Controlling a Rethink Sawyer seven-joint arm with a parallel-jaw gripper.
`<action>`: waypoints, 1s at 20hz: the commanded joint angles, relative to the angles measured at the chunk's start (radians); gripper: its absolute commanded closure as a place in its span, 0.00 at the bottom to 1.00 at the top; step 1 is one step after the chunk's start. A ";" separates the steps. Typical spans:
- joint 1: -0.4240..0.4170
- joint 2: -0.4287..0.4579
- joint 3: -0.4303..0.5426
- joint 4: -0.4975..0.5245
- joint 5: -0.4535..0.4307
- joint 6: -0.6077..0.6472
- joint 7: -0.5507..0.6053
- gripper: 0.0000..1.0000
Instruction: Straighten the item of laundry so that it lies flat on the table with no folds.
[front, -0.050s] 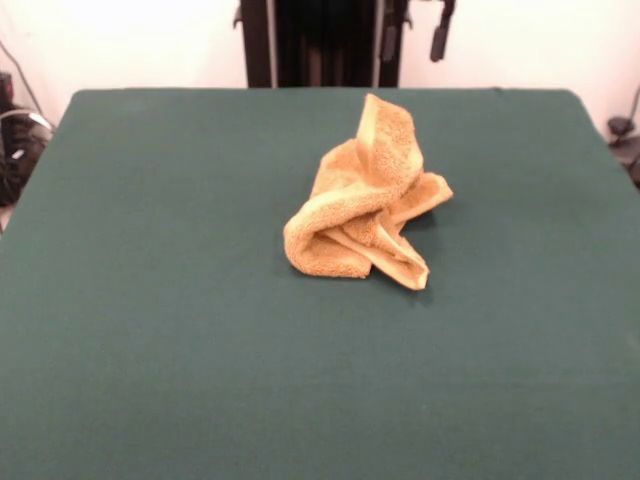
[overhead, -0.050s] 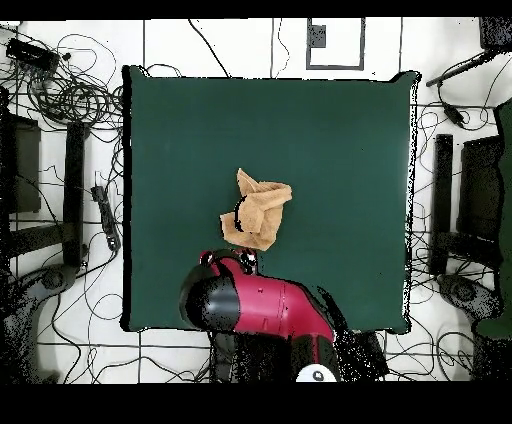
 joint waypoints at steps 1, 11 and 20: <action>0.046 0.043 0.048 -0.051 0.047 0.085 0.197 0.00; 0.007 0.102 0.087 -0.167 0.058 0.122 0.153 0.00; 0.059 0.188 0.082 -0.336 0.077 0.191 0.182 0.00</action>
